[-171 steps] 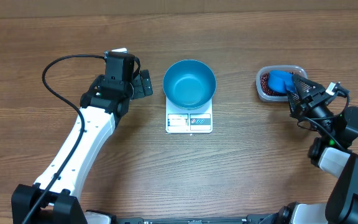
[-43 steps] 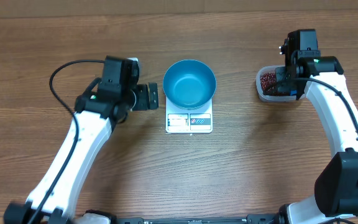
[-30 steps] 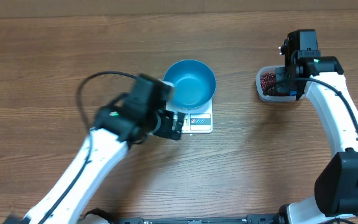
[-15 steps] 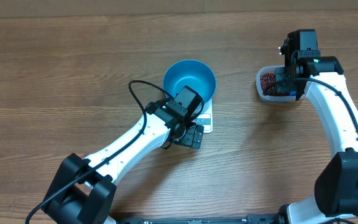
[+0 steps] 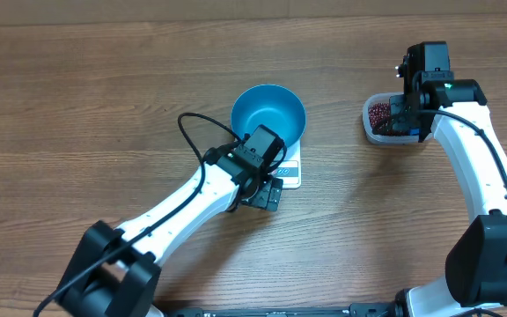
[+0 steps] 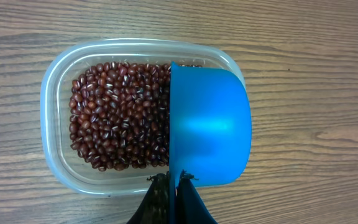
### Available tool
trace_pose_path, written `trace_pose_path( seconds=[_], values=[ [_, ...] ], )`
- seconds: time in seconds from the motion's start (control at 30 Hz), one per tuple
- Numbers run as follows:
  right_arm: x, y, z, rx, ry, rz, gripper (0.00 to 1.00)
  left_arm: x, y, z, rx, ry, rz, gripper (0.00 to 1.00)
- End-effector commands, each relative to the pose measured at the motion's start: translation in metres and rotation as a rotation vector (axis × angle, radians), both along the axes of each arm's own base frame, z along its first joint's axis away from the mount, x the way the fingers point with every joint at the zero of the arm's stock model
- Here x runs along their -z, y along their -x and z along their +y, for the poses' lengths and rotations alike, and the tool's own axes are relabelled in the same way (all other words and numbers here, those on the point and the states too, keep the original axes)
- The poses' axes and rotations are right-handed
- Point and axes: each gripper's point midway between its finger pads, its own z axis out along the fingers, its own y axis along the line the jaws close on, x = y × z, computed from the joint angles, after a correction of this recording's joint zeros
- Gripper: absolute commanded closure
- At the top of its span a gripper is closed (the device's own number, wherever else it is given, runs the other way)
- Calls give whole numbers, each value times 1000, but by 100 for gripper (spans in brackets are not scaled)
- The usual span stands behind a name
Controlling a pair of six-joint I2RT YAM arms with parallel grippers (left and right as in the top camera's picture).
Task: Scoop item into bowl and weigh 150g on scale
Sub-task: 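Move the left gripper toward the scale's front buttons, then scoop red beans from the tub with the blue scoop, right gripper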
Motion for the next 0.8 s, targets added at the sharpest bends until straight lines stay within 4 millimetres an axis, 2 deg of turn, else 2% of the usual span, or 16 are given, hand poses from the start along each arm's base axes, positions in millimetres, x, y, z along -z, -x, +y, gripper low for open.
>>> trace_pose_path(
  seconds=[0.0,0.07,0.2,0.3,0.6,0.77],
  values=[
    [-12,-8,-1,14,-7,-38,96,-35,-2,-3,25,74,-107,0],
    [-12,-8,-1,23,-11,-41,96,-36,0,-1,31,89,-130,0],
    [-12,-7,0,24,-11,-37,96,-21,12,9,31,69,-105,1],
    [-13,-6,0,28,-13,-34,96,-13,11,9,31,75,-117,0],
    [-32,-5,-1,51,-23,-38,96,-15,3,2,29,104,-153,1],
    [-30,0,-2,54,-13,-13,96,-16,3,2,29,105,-153,1]
  ],
)
